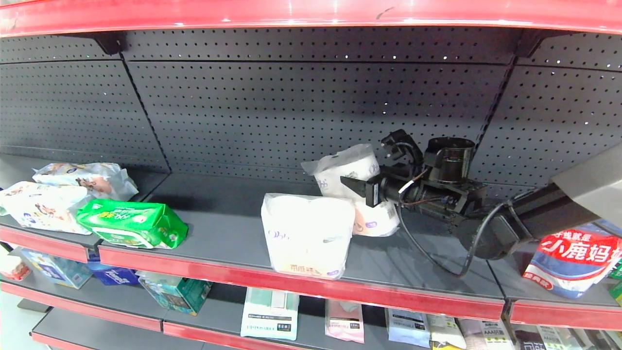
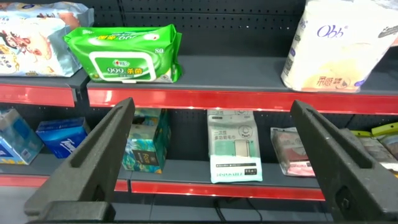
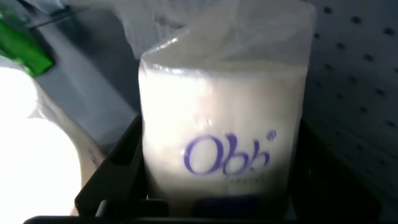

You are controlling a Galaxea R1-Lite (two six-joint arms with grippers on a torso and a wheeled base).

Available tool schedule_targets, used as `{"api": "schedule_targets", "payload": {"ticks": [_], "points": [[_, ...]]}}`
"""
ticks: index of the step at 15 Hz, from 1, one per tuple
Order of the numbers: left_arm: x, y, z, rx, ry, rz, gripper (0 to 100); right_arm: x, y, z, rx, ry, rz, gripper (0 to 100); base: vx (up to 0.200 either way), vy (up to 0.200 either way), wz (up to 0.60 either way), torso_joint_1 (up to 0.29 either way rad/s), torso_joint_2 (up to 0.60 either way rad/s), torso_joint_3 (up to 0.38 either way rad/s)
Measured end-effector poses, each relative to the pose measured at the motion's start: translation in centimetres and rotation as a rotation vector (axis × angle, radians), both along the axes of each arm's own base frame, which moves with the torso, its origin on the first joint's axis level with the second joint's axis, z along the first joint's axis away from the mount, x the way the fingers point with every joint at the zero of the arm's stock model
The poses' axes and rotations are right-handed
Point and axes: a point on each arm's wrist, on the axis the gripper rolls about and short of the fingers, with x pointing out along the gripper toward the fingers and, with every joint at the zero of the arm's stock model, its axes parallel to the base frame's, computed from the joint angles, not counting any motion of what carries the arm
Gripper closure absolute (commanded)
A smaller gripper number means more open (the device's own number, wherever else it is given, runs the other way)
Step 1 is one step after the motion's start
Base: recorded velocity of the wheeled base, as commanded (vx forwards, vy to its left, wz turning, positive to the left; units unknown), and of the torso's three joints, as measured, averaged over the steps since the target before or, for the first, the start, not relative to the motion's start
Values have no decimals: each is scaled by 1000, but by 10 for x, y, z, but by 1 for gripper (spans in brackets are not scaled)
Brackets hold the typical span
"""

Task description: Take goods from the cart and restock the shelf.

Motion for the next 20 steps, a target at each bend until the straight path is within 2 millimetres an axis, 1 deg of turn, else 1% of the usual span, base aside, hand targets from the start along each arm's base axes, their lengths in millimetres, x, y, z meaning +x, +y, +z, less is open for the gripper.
{"api": "schedule_targets", "payload": {"ticks": [3,5,8,11,13,17,20], "points": [[0,0,0,-1,0,0,0,8,14,-4,24,-12,26,100,0,0,0,0,0,0],[0,0,0,0,0,0,0,10,15,-8,11,-13,28,100,0,0,0,0,0,0],[0,0,0,0,0,0,0,8,3,-22,-28,21,19,100,0,0,0,0,0,0],[0,0,0,0,0,0,0,4,-17,-38,-113,40,54,100,0,0,0,0,0,0],[0,0,0,0,0,0,0,5,-25,-43,-135,46,54,100,0,0,0,0,0,0],[0,0,0,0,0,0,0,7,-32,-48,-147,39,119,100,0,0,0,0,0,0],[0,0,0,-1,0,0,0,14,-29,-49,-131,23,188,100,0,0,0,0,0,0]]}}
